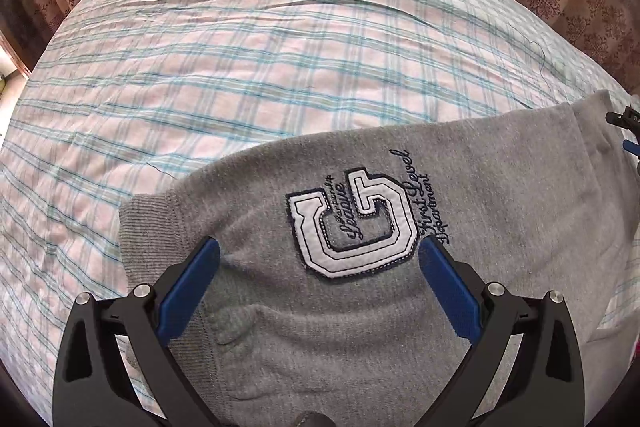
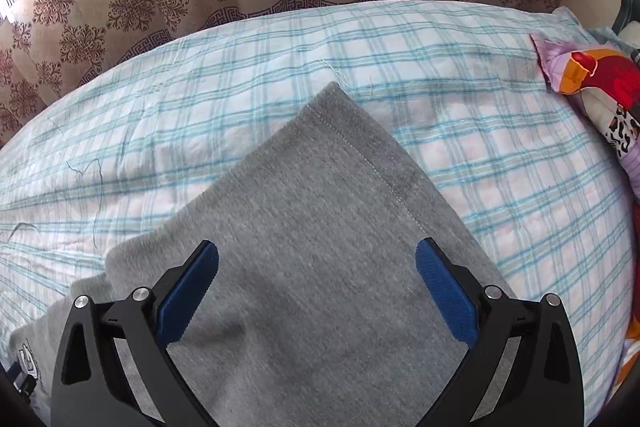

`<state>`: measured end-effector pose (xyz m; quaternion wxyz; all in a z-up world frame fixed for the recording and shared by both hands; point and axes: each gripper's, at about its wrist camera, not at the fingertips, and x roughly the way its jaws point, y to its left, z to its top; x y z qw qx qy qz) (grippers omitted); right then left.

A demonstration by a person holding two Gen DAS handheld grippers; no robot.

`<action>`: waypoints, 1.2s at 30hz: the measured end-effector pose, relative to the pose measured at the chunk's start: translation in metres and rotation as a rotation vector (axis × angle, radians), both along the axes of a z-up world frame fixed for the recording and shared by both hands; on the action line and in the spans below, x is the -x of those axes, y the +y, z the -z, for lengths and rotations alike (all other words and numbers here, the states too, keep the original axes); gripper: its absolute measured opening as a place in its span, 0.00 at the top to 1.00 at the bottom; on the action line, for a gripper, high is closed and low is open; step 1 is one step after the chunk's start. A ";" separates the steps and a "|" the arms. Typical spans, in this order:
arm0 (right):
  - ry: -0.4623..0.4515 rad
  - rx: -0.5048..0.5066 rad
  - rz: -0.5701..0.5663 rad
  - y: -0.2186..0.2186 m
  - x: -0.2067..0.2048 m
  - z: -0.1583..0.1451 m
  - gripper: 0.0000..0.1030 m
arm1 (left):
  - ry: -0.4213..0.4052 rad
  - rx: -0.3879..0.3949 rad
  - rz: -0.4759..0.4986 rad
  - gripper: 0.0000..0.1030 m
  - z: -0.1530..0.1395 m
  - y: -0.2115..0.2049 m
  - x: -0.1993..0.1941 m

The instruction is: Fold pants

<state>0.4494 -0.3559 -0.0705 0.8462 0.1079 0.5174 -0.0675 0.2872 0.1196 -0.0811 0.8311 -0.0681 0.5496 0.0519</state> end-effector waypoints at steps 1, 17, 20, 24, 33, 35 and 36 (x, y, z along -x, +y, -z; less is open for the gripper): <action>0.002 -0.026 0.010 0.000 -0.006 0.000 0.05 | -0.002 0.000 -0.001 0.02 0.000 0.002 -0.002; 0.073 -0.067 0.234 -0.009 -0.077 0.019 0.08 | 0.013 0.008 -0.016 0.02 0.006 0.010 -0.005; 0.080 -0.005 0.227 -0.007 -0.079 0.020 0.20 | 0.017 0.005 -0.019 0.02 0.008 0.011 -0.005; 0.082 0.039 0.234 -0.011 -0.072 0.014 0.50 | 0.017 0.007 -0.024 0.02 0.010 0.010 -0.004; 0.000 -0.110 0.215 -0.030 -0.030 -0.013 0.93 | -0.004 0.046 -0.042 0.02 -0.005 0.013 0.003; -0.012 -0.122 0.209 -0.032 -0.017 -0.020 0.95 | -0.008 0.070 -0.056 0.02 -0.007 0.016 0.004; -0.020 -0.128 0.207 -0.034 -0.011 -0.023 0.95 | -0.008 0.081 -0.069 0.02 -0.008 0.018 0.005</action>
